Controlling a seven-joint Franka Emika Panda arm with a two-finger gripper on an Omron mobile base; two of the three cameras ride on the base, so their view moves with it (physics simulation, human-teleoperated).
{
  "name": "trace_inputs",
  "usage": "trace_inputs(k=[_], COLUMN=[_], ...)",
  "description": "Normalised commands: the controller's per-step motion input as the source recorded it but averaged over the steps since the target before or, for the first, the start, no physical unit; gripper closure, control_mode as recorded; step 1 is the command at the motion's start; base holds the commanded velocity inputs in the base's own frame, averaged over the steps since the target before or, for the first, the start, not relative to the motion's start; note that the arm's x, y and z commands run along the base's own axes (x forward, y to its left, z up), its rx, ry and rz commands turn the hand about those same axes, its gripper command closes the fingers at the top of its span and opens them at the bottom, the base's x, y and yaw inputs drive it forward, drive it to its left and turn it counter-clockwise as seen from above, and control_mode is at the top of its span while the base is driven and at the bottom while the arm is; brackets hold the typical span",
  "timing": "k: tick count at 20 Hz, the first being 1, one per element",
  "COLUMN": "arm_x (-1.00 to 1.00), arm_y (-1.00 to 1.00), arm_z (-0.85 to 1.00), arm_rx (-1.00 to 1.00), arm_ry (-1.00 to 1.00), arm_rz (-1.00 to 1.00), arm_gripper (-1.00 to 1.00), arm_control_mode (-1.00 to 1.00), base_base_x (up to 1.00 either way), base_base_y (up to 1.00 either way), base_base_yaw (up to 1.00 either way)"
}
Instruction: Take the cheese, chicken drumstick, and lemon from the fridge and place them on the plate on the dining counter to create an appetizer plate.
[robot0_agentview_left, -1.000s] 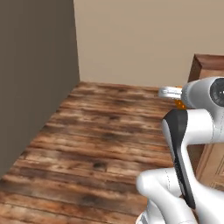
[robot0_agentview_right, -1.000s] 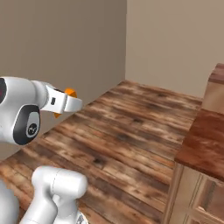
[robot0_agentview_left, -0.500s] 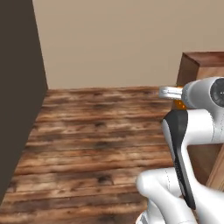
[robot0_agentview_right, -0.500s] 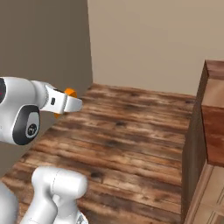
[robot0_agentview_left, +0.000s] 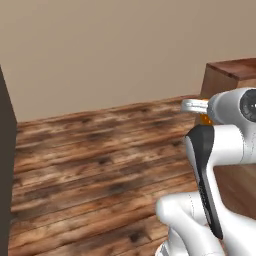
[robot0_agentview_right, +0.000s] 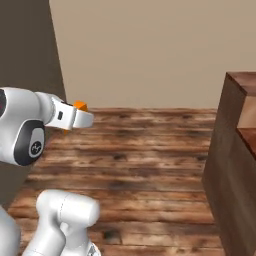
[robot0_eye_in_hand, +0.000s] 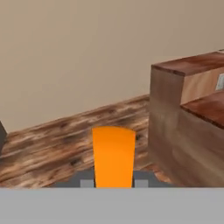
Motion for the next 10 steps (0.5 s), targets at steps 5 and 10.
trace_inputs(k=[5, 10], arm_x=[0.00, 0.00], arm_y=[0.00, 0.00], arm_z=[0.00, 0.00], arm_rx=[0.00, 0.00], arm_ry=[0.00, 0.00], arm_rz=[0.00, 0.00], arm_gripper=[1.00, 1.00], arm_control_mode=[1.00, 1.00], base_base_x=[1.00, 1.00], base_base_y=[0.78, 0.75], base_base_yaw=[-0.46, -0.46])
